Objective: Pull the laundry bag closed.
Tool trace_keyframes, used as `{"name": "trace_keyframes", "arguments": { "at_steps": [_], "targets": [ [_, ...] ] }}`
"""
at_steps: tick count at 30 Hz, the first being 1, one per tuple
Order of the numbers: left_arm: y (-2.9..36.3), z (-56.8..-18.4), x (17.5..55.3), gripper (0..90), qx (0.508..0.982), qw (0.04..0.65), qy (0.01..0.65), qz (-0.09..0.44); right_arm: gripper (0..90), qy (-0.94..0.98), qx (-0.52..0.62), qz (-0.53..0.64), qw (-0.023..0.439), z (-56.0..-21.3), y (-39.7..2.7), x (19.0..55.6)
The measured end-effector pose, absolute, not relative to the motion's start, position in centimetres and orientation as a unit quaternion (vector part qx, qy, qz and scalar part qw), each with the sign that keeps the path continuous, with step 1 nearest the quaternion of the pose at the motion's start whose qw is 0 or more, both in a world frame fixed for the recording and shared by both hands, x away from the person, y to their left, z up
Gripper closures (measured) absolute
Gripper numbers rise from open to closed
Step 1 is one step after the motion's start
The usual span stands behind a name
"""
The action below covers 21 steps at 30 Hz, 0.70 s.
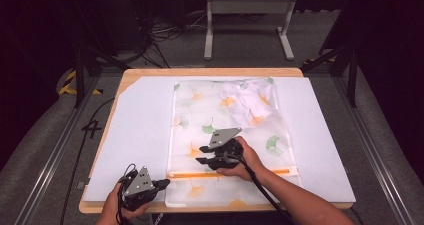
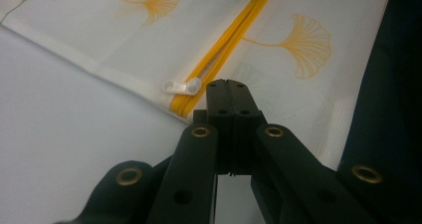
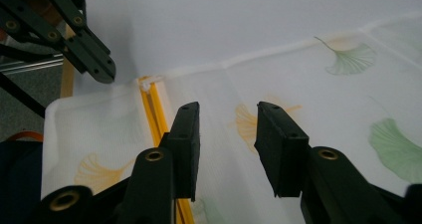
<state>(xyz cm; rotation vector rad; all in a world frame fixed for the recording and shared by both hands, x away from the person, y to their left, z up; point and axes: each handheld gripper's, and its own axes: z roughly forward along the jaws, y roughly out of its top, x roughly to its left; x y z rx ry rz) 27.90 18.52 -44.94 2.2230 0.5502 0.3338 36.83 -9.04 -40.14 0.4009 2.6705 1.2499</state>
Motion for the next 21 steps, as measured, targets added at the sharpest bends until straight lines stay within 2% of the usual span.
{"name": "trace_keyframes", "arguments": {
  "at_steps": [7, 18, 21],
  "targets": [
    [18.0, -45.5, 27.9, 88.4, 0.887, 0.394, 0.208, 0.122, 63.9, 0.901, 0.122, 0.415, 0.032, -41.3, -4.3, 37.1],
    [17.8, -45.9, 28.0, 89.3, 0.892, 0.387, 0.199, 0.12, 63.9, 0.915, 0.111, 0.387, -0.003, -42.9, -0.2, 37.0],
    [17.8, -46.0, 28.1, 90.0, 0.891, 0.39, 0.201, 0.116, 65.0, 0.922, 0.108, 0.372, 0.0, -43.3, 0.4, 36.7]
  ]
}}
